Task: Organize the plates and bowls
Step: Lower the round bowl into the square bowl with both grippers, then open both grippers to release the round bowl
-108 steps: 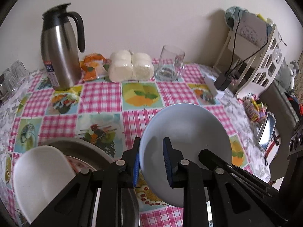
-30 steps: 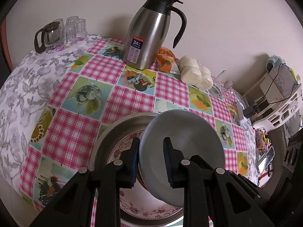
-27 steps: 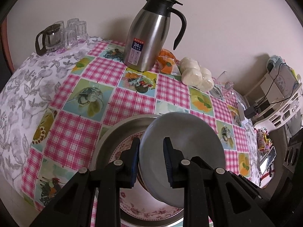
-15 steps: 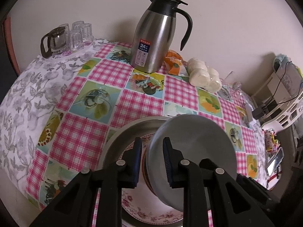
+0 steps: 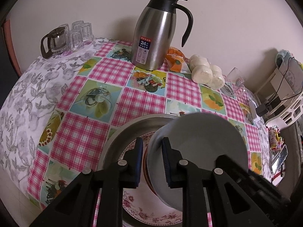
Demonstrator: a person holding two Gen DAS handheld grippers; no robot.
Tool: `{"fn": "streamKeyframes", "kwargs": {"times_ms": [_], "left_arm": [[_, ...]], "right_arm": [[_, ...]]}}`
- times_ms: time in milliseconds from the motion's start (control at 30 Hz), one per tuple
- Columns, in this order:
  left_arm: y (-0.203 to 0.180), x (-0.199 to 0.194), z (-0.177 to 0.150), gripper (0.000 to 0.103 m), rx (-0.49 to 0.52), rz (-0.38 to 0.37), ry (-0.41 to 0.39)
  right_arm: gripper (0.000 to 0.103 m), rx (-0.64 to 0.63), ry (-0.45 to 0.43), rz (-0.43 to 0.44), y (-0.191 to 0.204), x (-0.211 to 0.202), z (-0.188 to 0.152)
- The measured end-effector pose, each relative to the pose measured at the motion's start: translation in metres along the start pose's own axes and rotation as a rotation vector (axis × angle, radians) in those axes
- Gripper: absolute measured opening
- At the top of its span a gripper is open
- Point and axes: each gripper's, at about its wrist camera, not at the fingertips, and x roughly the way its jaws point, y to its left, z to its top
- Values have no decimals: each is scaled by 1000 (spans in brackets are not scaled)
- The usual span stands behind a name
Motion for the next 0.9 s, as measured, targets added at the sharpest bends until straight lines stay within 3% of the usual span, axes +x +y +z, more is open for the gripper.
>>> {"fn": "streamKeyframes", "kwargs": {"times_ms": [67, 600, 667, 767, 900], "left_arm": [[0, 0, 0, 21, 3, 6, -2], [-2, -12, 3, 21, -11, -36, -12], [-1, -17, 3, 24, -13, -44, -21], [1, -28, 1, 43, -19, -56, -43], [6, -44, -4, 55, -25, -57, -81]], "right_arm": [[47, 5, -32, -38, -3, -7, 2], [47, 66, -26, -51, -29, 0, 2], [47, 53, -34, -49, -26, -4, 2], [48, 36, -49, -62, -20, -11, 0], [60, 4, -59, -75, -12, -18, -7]]}}
